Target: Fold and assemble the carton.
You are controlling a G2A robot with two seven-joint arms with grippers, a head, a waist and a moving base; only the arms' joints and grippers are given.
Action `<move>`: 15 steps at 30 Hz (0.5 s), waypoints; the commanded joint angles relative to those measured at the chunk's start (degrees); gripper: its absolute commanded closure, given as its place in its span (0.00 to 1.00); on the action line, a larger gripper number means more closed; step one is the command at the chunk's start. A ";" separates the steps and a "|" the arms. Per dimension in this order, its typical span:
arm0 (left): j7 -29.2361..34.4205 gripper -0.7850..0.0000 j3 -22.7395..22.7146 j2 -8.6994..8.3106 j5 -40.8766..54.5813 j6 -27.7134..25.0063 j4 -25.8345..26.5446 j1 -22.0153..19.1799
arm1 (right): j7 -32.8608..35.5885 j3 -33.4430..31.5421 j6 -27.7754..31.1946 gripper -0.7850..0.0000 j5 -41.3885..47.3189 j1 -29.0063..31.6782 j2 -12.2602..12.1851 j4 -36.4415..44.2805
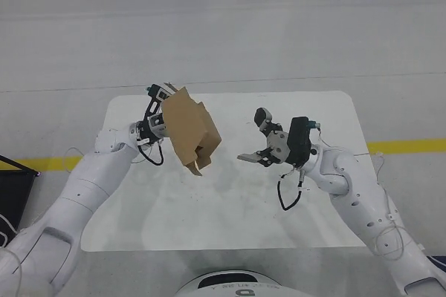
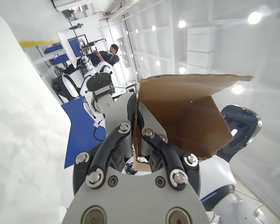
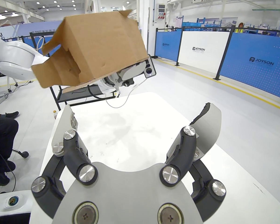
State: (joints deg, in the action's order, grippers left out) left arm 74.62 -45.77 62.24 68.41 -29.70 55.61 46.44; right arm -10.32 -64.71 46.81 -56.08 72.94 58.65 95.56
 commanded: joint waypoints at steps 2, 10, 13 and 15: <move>0.54 1.00 1.00 1.25 0.01 1.33 -3.72 -1.33 | -1.02 -0.89 1.08 0.00 -1.17 1.14 -0.16 0.87; -1.54 1.00 4.13 3.90 -6.77 4.30 -9.03 -4.14 | -3.95 0.28 -0.64 0.00 -5.23 1.90 0.37 2.34; -1.70 1.00 4.50 4.73 -7.01 5.87 -10.50 -4.46 | -4.63 1.74 -2.30 0.00 -6.89 1.33 0.83 2.46; -1.17 1.00 4.66 5.27 -6.65 7.20 -11.48 -4.52 | -6.62 2.39 -4.89 0.00 -7.68 1.29 1.22 2.47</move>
State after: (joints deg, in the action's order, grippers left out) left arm 73.09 -41.19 67.19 61.50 -23.35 44.74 41.95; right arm -15.61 -62.67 43.66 -63.32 74.20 59.65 98.04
